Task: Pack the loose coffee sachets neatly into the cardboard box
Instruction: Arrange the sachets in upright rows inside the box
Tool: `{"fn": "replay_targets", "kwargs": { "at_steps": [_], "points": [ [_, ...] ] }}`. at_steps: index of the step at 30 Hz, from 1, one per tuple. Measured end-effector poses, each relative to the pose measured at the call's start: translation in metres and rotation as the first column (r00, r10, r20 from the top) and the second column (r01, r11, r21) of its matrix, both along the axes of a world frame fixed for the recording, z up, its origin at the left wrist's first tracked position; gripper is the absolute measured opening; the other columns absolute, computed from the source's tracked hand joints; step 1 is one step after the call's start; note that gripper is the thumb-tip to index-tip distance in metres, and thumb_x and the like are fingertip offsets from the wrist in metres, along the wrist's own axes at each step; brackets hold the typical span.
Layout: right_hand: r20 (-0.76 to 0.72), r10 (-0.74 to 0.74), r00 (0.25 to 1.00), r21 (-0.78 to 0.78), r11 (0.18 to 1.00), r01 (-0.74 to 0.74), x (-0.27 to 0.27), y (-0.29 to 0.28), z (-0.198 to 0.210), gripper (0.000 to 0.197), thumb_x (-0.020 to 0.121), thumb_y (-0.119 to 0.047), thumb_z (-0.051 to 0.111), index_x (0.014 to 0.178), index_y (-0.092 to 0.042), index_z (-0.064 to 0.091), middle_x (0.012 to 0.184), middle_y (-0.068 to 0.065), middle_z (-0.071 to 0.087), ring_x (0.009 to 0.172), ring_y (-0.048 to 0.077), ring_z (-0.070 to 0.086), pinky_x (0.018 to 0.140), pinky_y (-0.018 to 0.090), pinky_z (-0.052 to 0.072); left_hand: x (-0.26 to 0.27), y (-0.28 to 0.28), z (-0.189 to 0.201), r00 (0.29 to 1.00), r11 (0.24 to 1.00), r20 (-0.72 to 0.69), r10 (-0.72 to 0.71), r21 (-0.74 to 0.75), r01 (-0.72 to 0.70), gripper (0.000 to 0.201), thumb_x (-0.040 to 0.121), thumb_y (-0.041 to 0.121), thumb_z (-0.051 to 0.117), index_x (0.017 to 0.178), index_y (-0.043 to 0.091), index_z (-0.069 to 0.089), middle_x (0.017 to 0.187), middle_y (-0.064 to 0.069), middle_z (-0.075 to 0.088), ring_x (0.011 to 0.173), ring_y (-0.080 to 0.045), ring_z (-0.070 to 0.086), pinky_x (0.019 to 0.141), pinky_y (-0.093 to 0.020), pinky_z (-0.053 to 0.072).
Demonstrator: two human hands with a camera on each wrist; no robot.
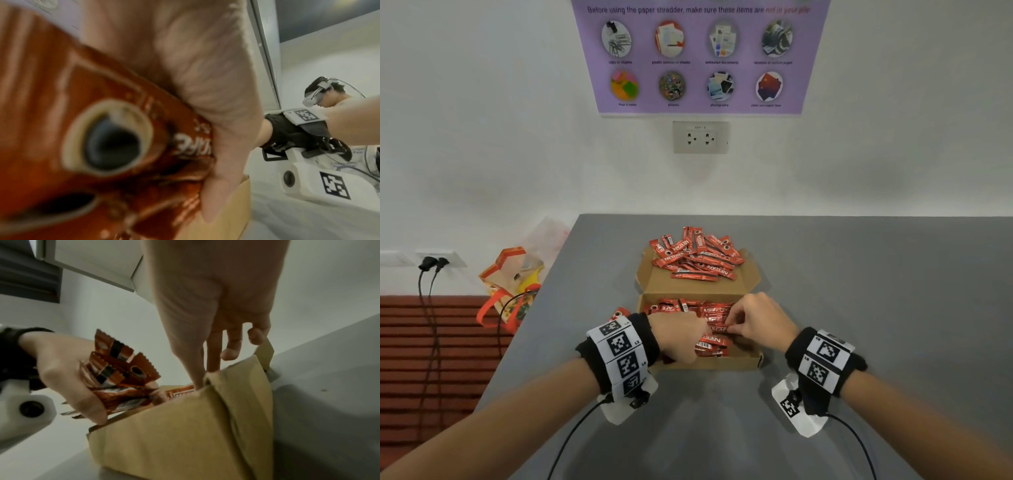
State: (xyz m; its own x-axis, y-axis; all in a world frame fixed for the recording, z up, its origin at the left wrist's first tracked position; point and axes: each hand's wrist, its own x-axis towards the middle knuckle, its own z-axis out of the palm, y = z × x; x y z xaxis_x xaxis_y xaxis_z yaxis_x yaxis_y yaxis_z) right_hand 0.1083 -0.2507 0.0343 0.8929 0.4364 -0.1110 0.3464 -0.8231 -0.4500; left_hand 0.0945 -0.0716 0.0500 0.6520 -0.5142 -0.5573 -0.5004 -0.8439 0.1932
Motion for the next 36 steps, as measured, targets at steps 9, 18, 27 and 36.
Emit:
{"fn": "replay_targets", "kwargs": {
  "at_steps": [9, 18, 27, 36],
  "points": [
    [0.040, 0.059, 0.997, -0.103, 0.993, -0.055, 0.004, 0.003, -0.004, 0.007, 0.084, -0.017, 0.066, 0.087, -0.014, 0.071, 0.095, 0.000, 0.069, 0.088, 0.016, 0.062, 0.084, 0.032, 0.051, -0.001, 0.007, -0.014, 0.994, 0.997, -0.081, 0.069, -0.021, -0.071, 0.038, 0.079, 0.014, 0.055, 0.117, 0.013, 0.058, 0.109, -0.009, 0.063, 0.095, -0.025, 0.062, 0.084, -0.043, 0.055],
    [0.040, 0.040, 0.998, -0.072, 0.997, -0.037, 0.006, 0.004, -0.005, 0.006, 0.080, -0.019, 0.070, 0.083, -0.015, 0.066, 0.087, -0.003, 0.067, 0.081, 0.011, 0.061, 0.079, 0.029, 0.052, 0.004, 0.007, -0.016, 0.995, 0.993, -0.051, 0.084, -0.085, -0.088, 0.035, 0.078, 0.012, 0.055, 0.113, 0.011, 0.058, 0.106, -0.008, 0.065, 0.093, -0.024, 0.063, 0.081, -0.043, 0.056],
    [0.033, 0.078, 0.996, -0.055, 0.996, -0.076, 0.004, 0.006, -0.004, 0.009, 0.080, -0.028, 0.072, 0.080, -0.020, 0.068, 0.083, -0.008, 0.068, 0.076, 0.006, 0.058, 0.087, 0.036, 0.048, 0.009, 0.001, -0.013, 0.991, 0.990, -0.069, 0.112, -0.079, -0.118, 0.025, 0.079, 0.009, 0.056, 0.103, 0.002, 0.059, 0.102, -0.014, 0.063, 0.091, -0.029, 0.061, 0.081, -0.044, 0.055],
    [-0.019, 0.136, 0.990, -0.183, 0.974, -0.137, 0.010, 0.015, 0.009, 0.010, 0.084, -0.017, 0.065, 0.074, -0.018, 0.065, 0.075, -0.010, 0.058, 0.073, 0.008, 0.052, 0.091, 0.037, 0.045, 0.010, 0.000, -0.010, 0.985, 0.985, -0.091, 0.145, -0.080, -0.153, 0.033, 0.079, 0.015, 0.062, 0.108, 0.000, 0.060, 0.105, -0.017, 0.065, 0.090, -0.028, 0.062, 0.083, -0.042, 0.053]
  ]
}}
